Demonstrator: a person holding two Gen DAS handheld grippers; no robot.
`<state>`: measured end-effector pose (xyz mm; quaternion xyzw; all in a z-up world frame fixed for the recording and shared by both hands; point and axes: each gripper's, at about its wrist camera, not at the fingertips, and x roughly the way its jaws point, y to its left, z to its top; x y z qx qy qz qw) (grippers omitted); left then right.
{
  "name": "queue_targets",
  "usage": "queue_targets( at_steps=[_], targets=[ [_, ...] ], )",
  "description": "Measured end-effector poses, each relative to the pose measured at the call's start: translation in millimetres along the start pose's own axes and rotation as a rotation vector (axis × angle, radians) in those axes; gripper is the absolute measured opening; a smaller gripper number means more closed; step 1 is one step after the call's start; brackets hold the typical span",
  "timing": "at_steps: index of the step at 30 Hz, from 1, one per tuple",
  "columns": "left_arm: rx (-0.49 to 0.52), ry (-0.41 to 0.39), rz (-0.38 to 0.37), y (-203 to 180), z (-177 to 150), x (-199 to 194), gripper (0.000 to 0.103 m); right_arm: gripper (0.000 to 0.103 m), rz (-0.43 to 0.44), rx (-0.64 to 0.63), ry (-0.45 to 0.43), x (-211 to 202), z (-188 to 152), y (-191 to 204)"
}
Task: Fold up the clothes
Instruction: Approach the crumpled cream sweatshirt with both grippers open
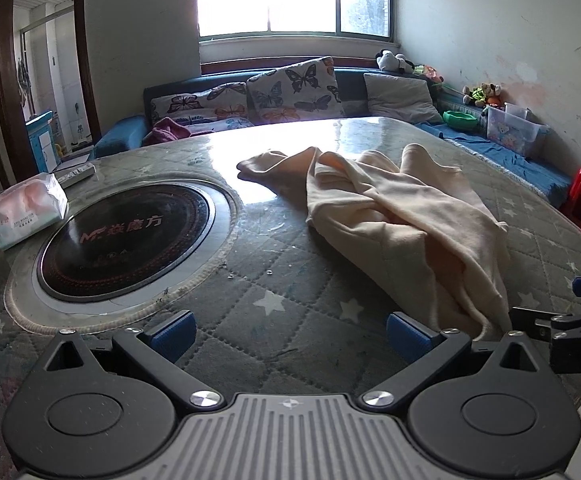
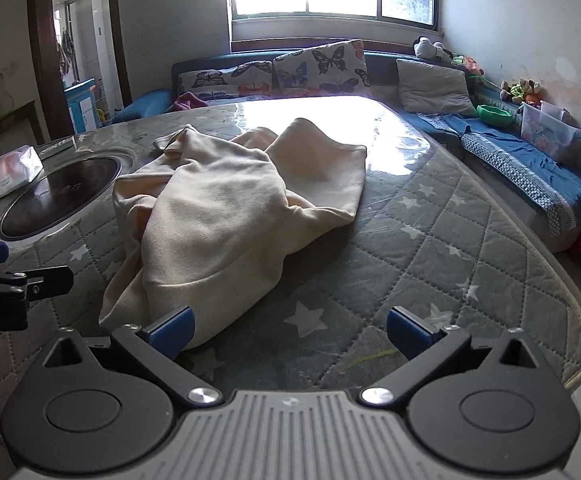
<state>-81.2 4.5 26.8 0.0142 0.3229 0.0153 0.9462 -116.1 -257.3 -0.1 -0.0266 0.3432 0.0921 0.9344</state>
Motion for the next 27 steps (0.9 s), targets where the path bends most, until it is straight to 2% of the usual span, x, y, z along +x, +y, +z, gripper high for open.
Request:
queue_targets(
  at_steps=[27],
  targets=[
    [0.028, 0.019, -0.013, -12.7, 3.7, -5.3, 0.103, 0.103, 0.030, -0.026, -0.001, -7.4, -0.6, 8.4]
  ],
)
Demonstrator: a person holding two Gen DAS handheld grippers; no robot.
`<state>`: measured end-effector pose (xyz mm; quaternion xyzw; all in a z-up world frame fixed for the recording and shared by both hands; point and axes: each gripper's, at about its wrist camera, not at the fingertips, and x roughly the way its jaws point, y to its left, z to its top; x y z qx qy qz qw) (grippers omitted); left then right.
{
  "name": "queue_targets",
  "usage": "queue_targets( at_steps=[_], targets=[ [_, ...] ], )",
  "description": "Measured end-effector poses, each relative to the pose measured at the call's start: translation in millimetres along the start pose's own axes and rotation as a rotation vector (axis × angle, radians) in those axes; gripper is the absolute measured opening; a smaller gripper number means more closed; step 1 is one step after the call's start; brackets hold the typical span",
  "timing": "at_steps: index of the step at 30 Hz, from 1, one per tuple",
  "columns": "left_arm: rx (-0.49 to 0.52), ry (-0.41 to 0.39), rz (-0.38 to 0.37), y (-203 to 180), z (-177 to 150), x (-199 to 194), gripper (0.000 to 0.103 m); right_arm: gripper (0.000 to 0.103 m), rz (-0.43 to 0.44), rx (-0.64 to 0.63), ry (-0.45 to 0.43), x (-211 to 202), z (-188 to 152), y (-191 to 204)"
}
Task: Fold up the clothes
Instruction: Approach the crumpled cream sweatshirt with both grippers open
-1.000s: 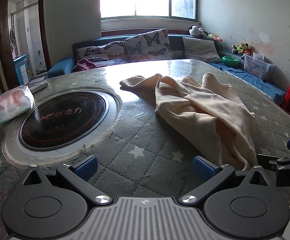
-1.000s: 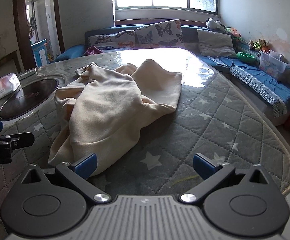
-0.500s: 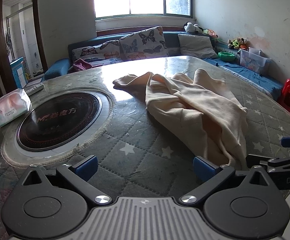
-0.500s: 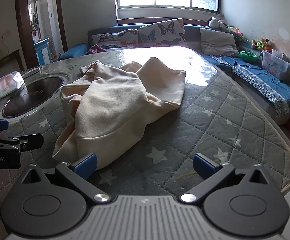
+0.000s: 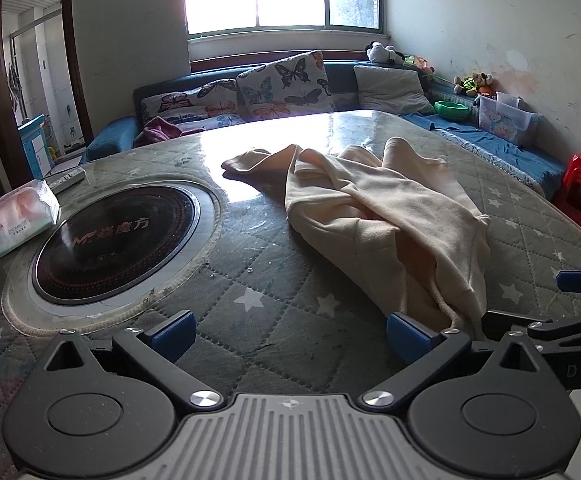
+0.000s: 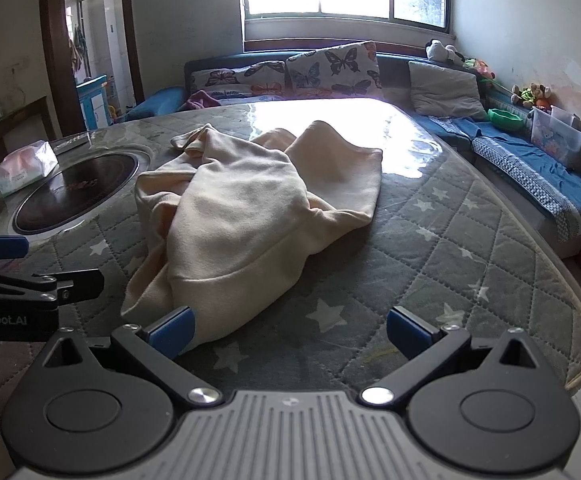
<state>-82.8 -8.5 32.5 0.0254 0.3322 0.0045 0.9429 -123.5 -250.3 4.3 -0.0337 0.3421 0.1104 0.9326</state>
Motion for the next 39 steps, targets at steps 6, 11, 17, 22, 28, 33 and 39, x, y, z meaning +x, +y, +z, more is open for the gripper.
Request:
queue_targets(
  at_steps=[6, 11, 17, 22, 28, 33, 39],
  targets=[
    [0.003, 0.003, -0.005, -0.3, 2.0, 0.3, 0.103, 0.103, 0.007, -0.003, -0.004, -1.2, 2.5, 1.9],
    [0.003, 0.010, -0.007, -0.8, 2.9, 1.3, 0.103, 0.103, 0.013, -0.003, -0.005, -2.0, 3.7, 2.9],
    [0.004, 0.012, -0.008, -1.5, 3.7, 0.5, 0.103, 0.103, 0.015, 0.000, -0.008, -2.8, 4.5, 2.6],
    [0.005, 0.012, -0.009, -2.2, 4.3, -0.3, 0.103, 0.103, 0.013, 0.003, -0.007, -3.2, 3.4, 2.0],
    [0.005, 0.010, -0.009, -3.0, 4.4, -2.7, 0.103, 0.103, 0.009, 0.007, -0.006, -4.5, 1.0, 0.8],
    [0.005, 0.006, -0.006, -3.0, 3.2, -6.5, 0.103, 0.103, 0.008, 0.003, -0.012, -7.1, 0.1, 1.6],
    [0.007, 0.001, -0.003, -3.9, 1.9, -10.4, 0.103, 0.103, 0.010, -0.003, -0.017, -11.3, -2.3, 2.9]
  ],
)
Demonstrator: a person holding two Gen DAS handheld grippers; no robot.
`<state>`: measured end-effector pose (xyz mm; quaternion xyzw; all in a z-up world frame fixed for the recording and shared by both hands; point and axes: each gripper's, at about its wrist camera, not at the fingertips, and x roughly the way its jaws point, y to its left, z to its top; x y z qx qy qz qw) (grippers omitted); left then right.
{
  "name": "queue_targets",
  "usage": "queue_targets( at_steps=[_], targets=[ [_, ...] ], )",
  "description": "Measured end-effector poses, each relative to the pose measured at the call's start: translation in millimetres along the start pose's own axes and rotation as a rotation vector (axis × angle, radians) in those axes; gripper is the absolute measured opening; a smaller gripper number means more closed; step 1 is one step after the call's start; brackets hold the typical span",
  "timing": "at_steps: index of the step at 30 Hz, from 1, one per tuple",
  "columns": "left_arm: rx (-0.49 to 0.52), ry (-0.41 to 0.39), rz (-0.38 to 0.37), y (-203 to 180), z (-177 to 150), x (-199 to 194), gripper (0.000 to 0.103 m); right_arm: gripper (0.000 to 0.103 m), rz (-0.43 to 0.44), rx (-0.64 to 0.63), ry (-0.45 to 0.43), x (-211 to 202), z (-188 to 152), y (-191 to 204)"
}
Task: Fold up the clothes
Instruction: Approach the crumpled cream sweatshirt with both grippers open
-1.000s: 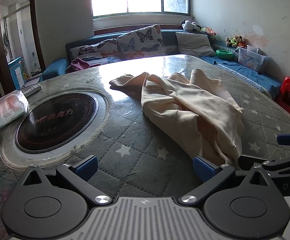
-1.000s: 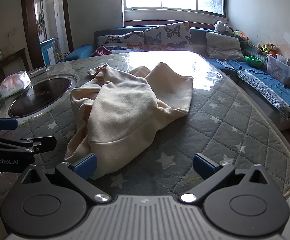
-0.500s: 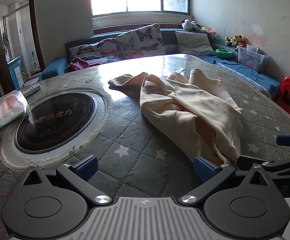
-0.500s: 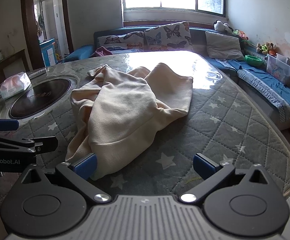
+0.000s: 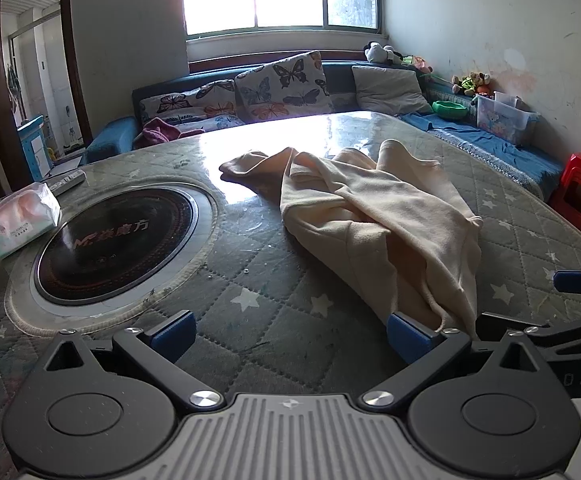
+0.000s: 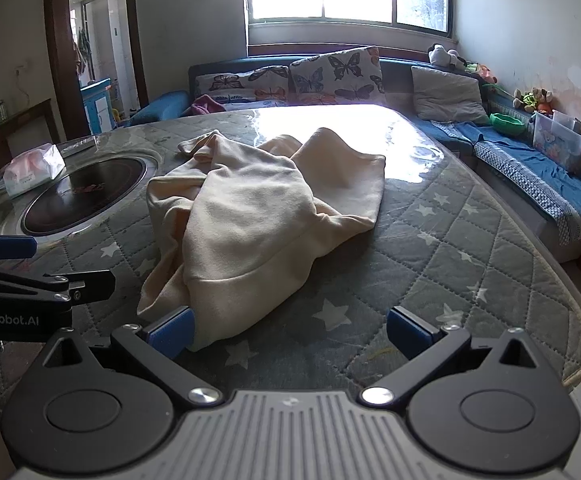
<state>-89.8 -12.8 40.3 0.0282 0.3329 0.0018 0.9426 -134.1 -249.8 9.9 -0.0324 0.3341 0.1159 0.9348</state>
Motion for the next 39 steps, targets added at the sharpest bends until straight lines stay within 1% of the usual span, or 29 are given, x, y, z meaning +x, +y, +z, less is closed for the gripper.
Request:
queue_targets(
  at_steps=[11, 21, 39],
  targets=[
    [0.006, -0.001, 0.000, -1.3, 0.5, -2.2, 0.103, 0.103, -0.005, 0.002, -0.005, -4.9, -3.1, -1.4],
    [0.010, 0.003, 0.002, -0.6, 5.2, 0.6, 0.103, 0.103, 0.002, 0.008, -0.006, -1.0, 2.9, -1.3],
    [0.005, 0.030, -0.005, 8.0, 26.4, 22.7, 0.103, 0.103, 0.016, 0.013, 0.001, 14.5, 30.5, -3.9]
  ],
)
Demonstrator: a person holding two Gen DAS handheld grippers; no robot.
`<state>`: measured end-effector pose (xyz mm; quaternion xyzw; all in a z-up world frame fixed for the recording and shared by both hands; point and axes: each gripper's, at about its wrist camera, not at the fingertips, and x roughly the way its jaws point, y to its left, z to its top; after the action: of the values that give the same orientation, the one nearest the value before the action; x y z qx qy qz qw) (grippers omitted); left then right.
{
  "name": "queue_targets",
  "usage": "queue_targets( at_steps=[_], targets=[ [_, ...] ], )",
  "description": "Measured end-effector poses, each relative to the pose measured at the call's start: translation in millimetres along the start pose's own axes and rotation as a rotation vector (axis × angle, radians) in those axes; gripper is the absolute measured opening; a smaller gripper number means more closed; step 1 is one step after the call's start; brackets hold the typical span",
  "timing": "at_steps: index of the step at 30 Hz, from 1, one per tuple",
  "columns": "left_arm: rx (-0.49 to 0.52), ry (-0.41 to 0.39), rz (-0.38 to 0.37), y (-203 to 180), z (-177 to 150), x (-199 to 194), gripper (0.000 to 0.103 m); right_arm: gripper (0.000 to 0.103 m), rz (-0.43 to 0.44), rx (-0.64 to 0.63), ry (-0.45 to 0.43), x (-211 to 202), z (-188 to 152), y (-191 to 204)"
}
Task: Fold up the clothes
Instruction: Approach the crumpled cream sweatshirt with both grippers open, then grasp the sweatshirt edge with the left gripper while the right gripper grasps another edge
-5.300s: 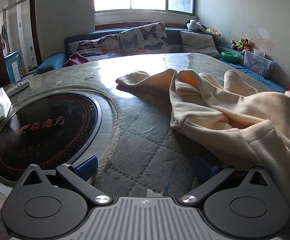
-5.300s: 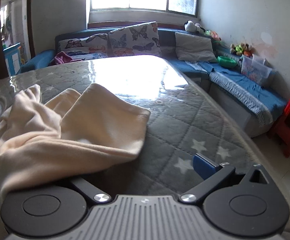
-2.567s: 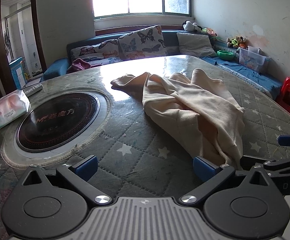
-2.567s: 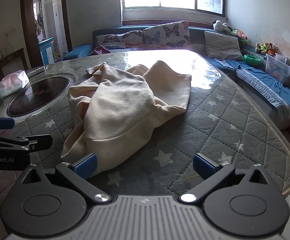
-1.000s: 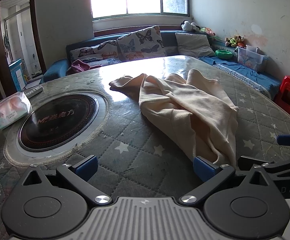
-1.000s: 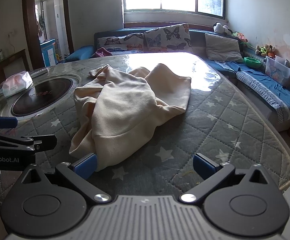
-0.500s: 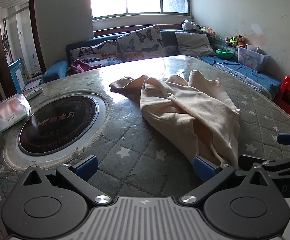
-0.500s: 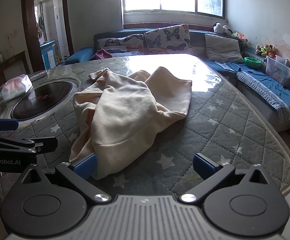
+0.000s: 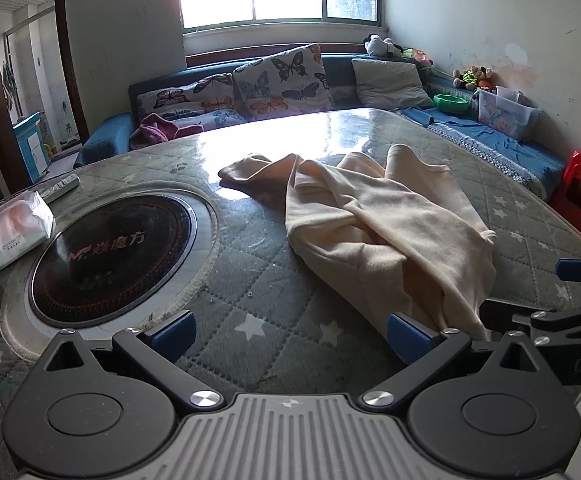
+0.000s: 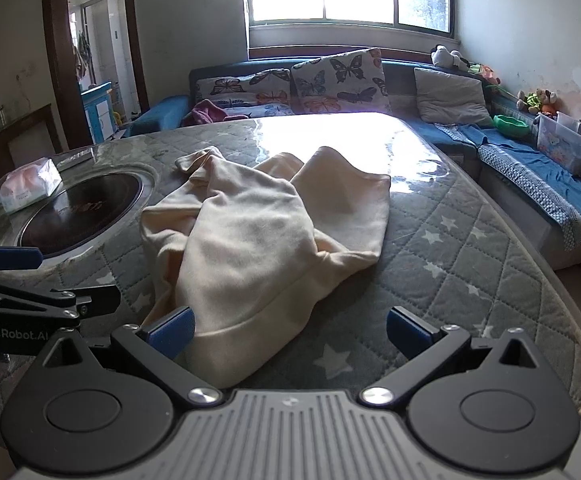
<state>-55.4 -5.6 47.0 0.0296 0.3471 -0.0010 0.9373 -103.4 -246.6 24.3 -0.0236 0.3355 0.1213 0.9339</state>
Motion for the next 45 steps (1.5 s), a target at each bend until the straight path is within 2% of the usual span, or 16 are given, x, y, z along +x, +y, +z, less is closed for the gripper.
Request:
queue_targets(
  at_steps=[15, 22, 25, 30, 37, 40, 42, 45],
  targets=[
    [-0.015, 0.000, -0.008, 10.9, 28.7, 23.3, 0.102, 0.102, 0.011, -0.003, 0.023, 26.4, 28.0, -5.9],
    [-0.039, -0.014, -0.032, 20.7, 48.6, 36.6, 0.094, 0.096, 0.034, -0.028, 0.014, 42.1, 48.9, -6.6],
    [-0.037, -0.018, -0.037, 22.6, 56.4, 45.9, 0.086, 0.090, 0.051, -0.045, 0.010, 50.6, 58.1, -4.4],
    [-0.070, 0.000, -0.089, 31.2, 67.7, 67.2, 0.060, 0.083, 0.086, -0.074, 0.012, 67.8, 73.2, 1.1],
    [-0.119, 0.062, -0.182, 36.6, 74.5, 100.8, 0.059, 0.071, 0.160, -0.126, 0.017, 94.1, 100.1, 13.2],
    [-0.127, 0.082, -0.224, 39.6, 74.0, 109.7, 0.039, 0.066, 0.192, -0.156, 0.027, 106.6, 111.2, 20.7],
    [-0.143, 0.092, -0.259, 43.1, 73.0, 114.3, 0.021, 0.060, 0.209, -0.176, 0.032, 113.3, 116.3, 27.2],
    [-0.150, 0.086, -0.277, 46.1, 70.6, 114.8, 0.015, 0.057, 0.236, -0.196, 0.045, 122.8, 122.7, 35.3]
  ],
)
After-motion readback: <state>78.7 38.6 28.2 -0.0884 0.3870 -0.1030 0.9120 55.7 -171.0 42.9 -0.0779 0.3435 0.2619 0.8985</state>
